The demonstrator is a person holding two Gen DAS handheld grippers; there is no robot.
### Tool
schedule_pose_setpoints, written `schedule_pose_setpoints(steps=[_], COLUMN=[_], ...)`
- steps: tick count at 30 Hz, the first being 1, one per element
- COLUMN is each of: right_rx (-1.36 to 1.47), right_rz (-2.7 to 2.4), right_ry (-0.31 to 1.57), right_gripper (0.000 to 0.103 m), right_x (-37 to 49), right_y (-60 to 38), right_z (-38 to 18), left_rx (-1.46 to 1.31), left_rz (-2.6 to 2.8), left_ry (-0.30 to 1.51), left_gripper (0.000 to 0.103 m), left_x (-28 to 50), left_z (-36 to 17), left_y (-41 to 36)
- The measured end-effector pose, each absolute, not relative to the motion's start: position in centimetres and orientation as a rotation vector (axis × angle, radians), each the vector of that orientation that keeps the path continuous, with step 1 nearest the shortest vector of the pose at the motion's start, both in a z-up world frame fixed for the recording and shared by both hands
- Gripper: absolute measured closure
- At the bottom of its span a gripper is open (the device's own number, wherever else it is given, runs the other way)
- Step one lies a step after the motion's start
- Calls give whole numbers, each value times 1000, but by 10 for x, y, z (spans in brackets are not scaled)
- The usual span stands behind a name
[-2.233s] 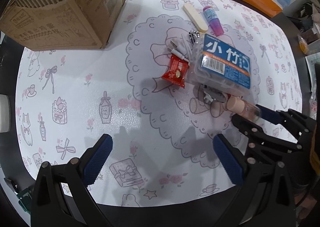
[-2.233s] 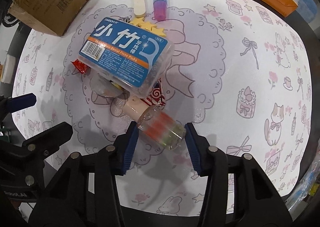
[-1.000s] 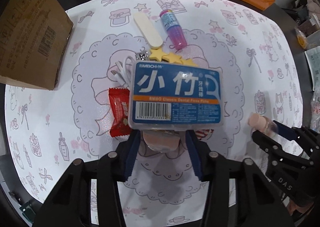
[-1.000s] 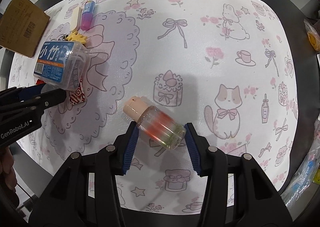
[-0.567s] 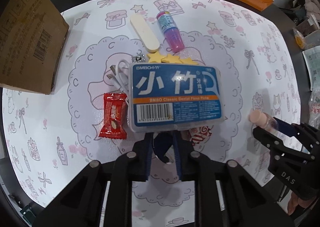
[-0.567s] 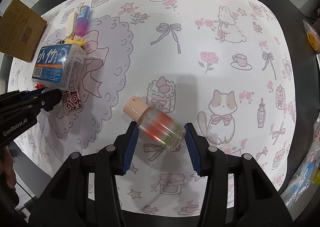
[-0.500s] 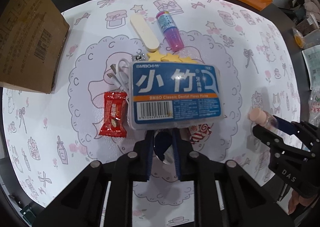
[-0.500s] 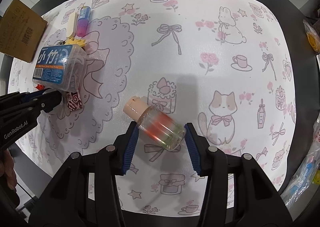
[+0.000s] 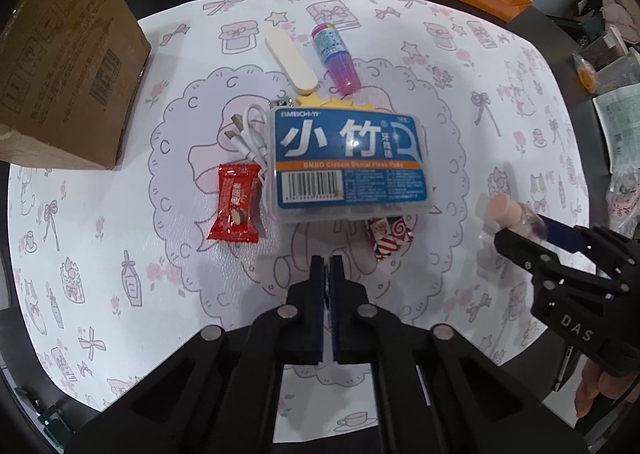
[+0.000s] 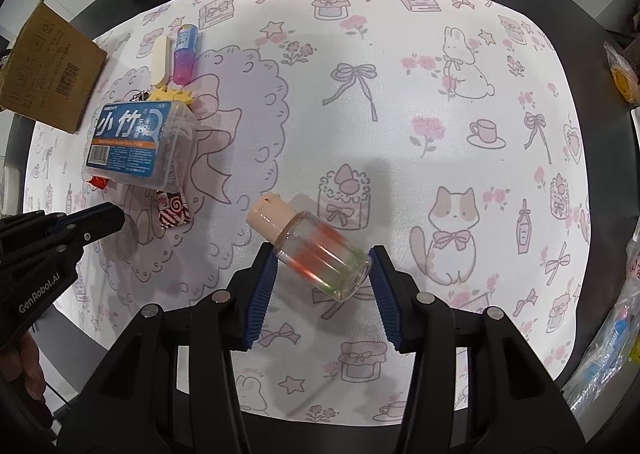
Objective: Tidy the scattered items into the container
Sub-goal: 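Lift the bottle with the right tool while the left gripper reaches beside the blue floss box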
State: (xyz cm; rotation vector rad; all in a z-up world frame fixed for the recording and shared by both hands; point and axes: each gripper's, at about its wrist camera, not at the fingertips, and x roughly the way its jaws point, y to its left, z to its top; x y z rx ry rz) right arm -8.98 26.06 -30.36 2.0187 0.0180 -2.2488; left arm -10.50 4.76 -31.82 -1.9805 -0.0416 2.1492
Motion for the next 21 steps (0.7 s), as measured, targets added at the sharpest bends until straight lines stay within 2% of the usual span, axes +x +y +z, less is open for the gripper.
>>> schedule_pose_setpoints(steps=[10, 21], right_rx=[2012, 1951], right_rz=[-2248, -2291], right_ry=[19, 33], right_gripper=[54, 54], right_x=[-77, -91], right_y=[249, 222], right_z=[-289, -231], left_rx=[-1970, -1964], left_rz=[2166, 2220], left_ry=[-46, -65], left_gripper=[101, 101], left_x=[-102, -103], left_z=[-297, -244], left_y=[42, 41])
